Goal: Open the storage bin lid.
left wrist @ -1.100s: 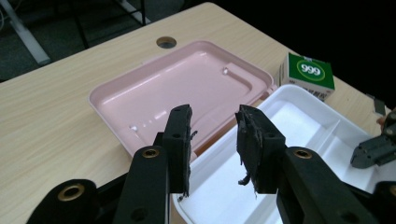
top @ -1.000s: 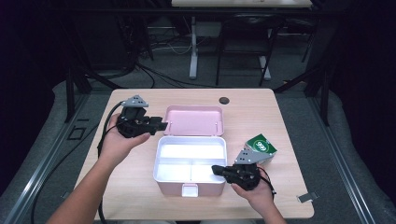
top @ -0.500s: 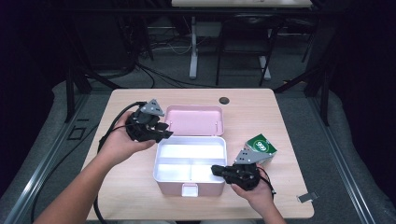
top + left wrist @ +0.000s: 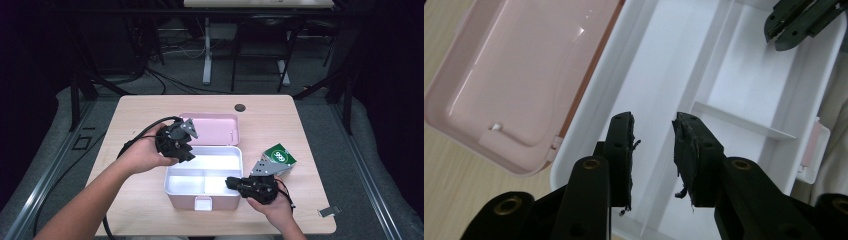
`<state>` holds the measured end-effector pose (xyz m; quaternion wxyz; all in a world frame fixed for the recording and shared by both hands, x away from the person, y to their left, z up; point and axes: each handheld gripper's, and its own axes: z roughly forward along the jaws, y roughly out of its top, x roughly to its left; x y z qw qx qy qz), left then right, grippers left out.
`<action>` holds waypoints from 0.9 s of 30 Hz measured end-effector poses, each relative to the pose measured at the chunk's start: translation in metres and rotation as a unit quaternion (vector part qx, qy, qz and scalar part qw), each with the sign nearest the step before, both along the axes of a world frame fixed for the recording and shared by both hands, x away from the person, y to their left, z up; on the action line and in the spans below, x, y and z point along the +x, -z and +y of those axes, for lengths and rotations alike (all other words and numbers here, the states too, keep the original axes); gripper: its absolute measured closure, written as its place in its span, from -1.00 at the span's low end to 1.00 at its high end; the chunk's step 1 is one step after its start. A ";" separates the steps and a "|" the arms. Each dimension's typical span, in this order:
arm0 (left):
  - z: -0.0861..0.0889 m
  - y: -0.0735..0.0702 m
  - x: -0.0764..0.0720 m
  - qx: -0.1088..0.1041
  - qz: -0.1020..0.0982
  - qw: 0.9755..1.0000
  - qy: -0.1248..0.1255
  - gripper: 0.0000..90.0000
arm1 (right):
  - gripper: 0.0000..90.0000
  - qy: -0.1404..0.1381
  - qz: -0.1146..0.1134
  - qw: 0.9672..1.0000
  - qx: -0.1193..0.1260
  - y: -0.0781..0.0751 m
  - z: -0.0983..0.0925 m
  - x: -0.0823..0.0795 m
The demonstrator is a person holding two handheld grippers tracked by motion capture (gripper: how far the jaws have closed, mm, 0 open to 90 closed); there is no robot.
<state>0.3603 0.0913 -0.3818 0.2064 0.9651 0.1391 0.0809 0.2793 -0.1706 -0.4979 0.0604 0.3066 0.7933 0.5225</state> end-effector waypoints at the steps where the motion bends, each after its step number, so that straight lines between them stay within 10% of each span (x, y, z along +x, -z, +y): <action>1: -0.003 0.001 0.000 0.012 -0.001 1.000 0.008 0.53 | 0.83 0.000 0.000 1.000 0.000 0.000 0.000 0.000; 9: -0.015 0.013 -0.001 0.075 0.004 0.996 0.044 0.65 | 0.81 -0.006 0.003 1.000 0.002 -0.001 0.000 0.000; 27: -0.042 0.031 0.003 0.142 0.016 0.986 0.088 0.78 | 0.79 0.001 -0.007 1.000 0.016 -0.009 -0.009 -0.001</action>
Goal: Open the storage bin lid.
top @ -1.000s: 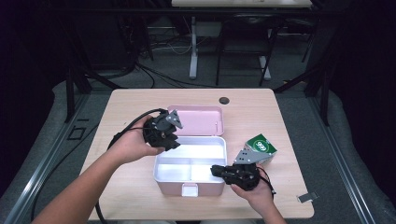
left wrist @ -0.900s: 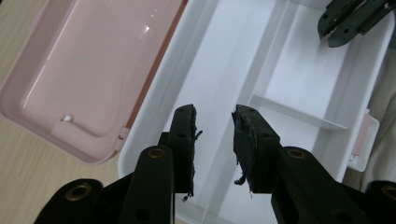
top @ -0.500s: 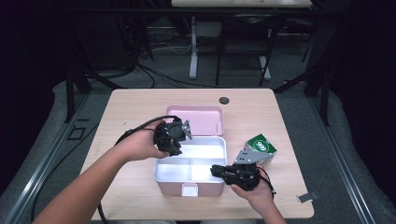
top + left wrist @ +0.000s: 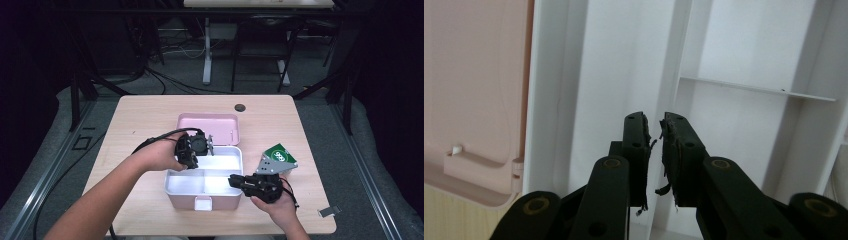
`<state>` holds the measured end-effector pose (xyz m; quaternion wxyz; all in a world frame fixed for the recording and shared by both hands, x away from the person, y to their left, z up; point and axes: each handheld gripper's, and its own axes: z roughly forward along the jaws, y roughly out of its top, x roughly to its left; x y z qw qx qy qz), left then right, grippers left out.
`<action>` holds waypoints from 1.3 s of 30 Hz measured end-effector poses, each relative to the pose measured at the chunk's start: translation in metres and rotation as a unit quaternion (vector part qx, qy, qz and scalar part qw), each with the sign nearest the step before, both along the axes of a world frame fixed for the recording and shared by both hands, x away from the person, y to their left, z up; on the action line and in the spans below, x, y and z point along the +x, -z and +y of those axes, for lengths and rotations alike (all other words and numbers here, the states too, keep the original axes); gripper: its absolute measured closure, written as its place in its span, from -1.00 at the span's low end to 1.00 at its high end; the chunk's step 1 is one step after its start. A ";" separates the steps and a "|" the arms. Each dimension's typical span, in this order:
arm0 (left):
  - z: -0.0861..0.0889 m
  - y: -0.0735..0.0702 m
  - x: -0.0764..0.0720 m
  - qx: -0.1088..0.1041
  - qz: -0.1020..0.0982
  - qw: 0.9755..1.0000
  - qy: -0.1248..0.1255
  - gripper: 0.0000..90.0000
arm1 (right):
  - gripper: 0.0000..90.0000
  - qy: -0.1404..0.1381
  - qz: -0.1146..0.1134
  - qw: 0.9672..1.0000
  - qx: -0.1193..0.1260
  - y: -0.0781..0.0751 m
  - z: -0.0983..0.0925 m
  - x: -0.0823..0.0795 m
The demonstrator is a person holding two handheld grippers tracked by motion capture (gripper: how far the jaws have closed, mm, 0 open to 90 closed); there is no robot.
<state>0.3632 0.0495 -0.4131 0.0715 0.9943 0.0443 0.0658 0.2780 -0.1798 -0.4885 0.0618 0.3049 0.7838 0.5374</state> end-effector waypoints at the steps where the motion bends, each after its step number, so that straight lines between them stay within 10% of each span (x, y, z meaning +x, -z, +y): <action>1: -0.001 0.000 0.000 0.001 0.001 1.000 0.003 0.78 | 0.79 0.001 0.000 1.000 -0.001 -0.001 -0.002 0.000; 39: -0.027 0.023 -0.002 0.040 0.015 0.998 0.039 0.92 | 0.78 0.049 -0.008 0.999 0.013 -0.008 -0.033 0.005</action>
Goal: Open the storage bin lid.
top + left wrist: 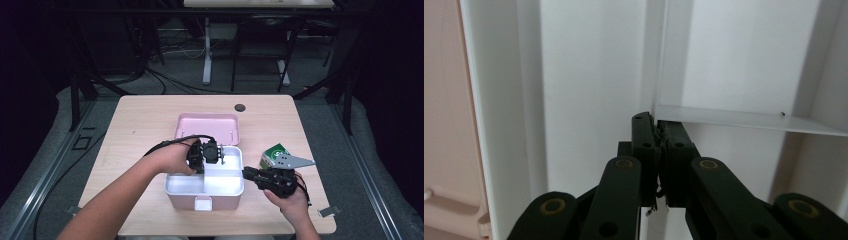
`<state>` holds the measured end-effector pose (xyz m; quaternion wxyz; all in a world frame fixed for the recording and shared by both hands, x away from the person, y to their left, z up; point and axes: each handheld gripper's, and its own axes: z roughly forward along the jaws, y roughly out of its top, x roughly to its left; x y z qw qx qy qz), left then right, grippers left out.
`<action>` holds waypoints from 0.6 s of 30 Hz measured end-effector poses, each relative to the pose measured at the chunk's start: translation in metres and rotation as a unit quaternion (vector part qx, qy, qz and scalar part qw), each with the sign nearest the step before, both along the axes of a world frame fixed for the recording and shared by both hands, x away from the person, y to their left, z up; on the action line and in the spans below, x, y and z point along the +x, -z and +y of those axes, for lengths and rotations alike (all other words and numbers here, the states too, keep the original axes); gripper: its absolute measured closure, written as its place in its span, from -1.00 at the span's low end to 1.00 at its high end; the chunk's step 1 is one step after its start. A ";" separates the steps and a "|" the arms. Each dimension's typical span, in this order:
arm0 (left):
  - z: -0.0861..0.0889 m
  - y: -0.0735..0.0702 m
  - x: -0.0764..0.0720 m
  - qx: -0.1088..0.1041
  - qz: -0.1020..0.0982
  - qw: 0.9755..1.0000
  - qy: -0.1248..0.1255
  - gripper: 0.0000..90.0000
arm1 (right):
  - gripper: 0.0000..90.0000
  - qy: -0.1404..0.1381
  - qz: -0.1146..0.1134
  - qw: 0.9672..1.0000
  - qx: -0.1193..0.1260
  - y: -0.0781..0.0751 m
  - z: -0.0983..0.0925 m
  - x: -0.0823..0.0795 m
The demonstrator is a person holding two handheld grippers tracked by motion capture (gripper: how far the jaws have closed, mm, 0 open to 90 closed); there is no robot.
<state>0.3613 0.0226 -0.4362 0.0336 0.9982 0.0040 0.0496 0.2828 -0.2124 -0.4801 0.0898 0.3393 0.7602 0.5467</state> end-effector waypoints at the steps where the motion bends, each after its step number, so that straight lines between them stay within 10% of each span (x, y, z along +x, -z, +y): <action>1: 0.000 0.001 0.000 0.001 0.001 1.000 0.000 0.92 | 0.78 0.000 -0.001 1.000 -0.001 0.000 0.000 0.000; 18: -0.002 0.002 -0.001 0.010 -0.006 1.000 0.016 0.94 | 0.78 0.007 0.000 1.000 0.001 0.001 -0.004 0.002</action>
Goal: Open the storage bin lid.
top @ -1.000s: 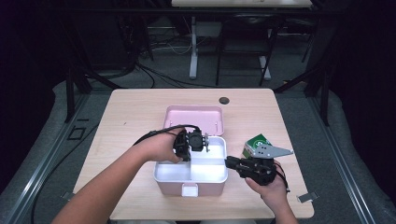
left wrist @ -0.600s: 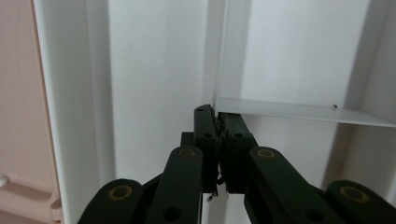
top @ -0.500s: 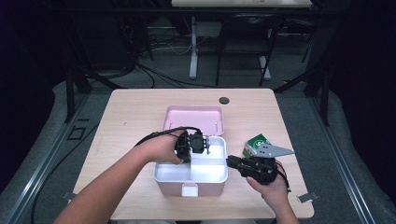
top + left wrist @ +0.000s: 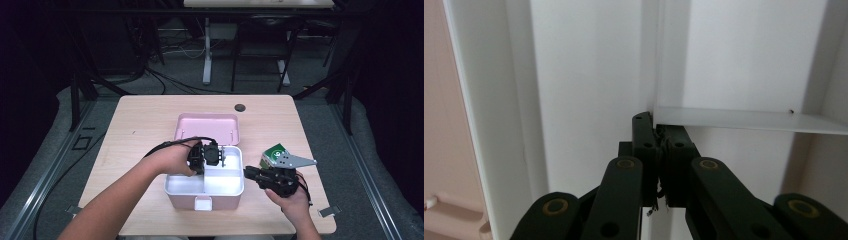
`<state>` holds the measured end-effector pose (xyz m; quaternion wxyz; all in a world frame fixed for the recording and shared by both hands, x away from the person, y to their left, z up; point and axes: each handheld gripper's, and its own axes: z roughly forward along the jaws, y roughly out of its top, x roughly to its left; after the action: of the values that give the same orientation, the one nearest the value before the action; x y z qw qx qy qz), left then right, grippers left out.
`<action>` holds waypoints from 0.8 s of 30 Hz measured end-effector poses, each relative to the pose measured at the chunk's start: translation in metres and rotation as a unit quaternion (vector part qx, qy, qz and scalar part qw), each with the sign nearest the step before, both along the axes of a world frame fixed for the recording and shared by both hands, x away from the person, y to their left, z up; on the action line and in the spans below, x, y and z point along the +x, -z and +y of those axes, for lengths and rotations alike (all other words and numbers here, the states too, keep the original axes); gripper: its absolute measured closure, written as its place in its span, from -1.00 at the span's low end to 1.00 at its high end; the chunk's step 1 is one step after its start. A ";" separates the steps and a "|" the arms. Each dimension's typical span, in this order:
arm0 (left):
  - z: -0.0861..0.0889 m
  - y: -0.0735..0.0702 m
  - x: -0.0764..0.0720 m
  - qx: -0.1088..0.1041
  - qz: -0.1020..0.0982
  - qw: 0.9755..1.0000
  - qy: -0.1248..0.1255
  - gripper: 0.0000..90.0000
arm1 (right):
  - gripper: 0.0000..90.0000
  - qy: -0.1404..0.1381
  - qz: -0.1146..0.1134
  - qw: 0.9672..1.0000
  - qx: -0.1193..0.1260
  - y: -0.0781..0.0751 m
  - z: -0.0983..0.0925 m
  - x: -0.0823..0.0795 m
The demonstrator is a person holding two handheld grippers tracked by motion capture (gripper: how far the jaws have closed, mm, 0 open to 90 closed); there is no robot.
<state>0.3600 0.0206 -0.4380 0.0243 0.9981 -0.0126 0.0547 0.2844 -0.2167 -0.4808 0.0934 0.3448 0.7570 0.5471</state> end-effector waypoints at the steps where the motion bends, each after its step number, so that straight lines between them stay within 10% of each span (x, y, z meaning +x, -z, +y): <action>1: 0.000 0.000 0.000 -0.001 0.001 1.000 0.001 0.94 | 0.77 0.001 -0.002 1.000 0.000 0.000 -0.001 0.000; 24: 0.009 -0.029 -0.006 -0.026 -0.023 0.999 -0.008 0.98 | 0.76 0.029 -0.014 0.999 0.016 -0.010 -0.022 -0.001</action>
<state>0.3545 0.0297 -0.4095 0.0492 0.9957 -0.0035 0.0782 0.2833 -0.2383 -0.4707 0.1142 0.3602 0.7366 0.5609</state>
